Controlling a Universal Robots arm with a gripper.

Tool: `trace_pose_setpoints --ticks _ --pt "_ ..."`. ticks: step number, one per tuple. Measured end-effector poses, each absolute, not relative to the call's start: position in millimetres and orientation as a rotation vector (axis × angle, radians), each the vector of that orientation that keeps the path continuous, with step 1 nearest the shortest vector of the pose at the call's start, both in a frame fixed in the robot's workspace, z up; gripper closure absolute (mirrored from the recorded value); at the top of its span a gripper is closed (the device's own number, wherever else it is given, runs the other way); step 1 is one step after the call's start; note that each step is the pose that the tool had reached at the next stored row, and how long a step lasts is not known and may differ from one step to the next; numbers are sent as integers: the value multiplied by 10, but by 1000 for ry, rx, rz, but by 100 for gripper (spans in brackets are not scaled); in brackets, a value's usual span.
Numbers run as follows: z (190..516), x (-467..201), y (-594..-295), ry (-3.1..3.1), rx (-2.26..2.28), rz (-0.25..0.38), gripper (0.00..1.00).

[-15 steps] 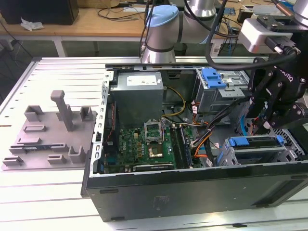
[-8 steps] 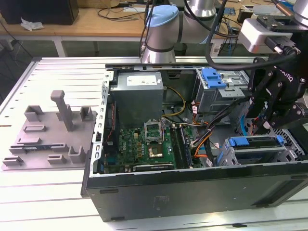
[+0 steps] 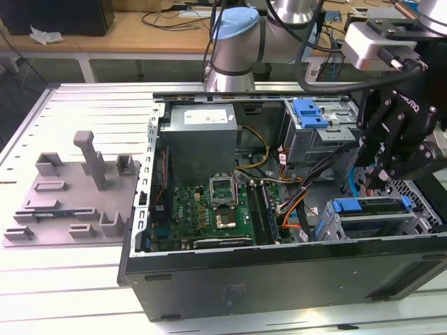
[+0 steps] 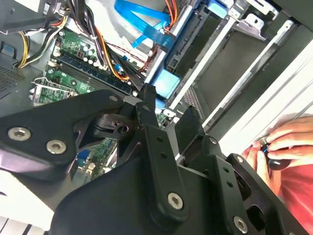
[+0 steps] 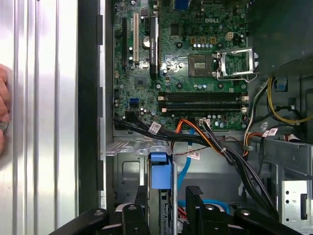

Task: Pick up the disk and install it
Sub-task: 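Insert the first disk wire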

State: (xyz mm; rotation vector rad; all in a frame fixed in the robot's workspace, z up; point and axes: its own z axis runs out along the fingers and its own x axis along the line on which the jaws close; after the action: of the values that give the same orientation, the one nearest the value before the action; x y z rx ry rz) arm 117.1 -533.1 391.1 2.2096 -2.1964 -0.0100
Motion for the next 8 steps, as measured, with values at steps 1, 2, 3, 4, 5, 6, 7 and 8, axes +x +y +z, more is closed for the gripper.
trace_pose_setpoints --ticks 1,2,3,4,5,6,7,8 --pt "3911 1171 -5286 -2195 2208 -7 56" --pt "3912 1171 -5240 -2195 2208 -6 56" --pt "3912 1171 -5177 -2194 2207 -6 56" --pt "3910 1172 -5136 -2194 2208 -6 56" --pt "3912 1177 -5064 -2194 2207 -5 56" --pt "3911 1183 -5009 -2194 2207 -4 56" --pt "3911 1189 -4971 -2193 2206 -3 56" --pt "3912 1198 -4914 -2192 2205 -1 56"
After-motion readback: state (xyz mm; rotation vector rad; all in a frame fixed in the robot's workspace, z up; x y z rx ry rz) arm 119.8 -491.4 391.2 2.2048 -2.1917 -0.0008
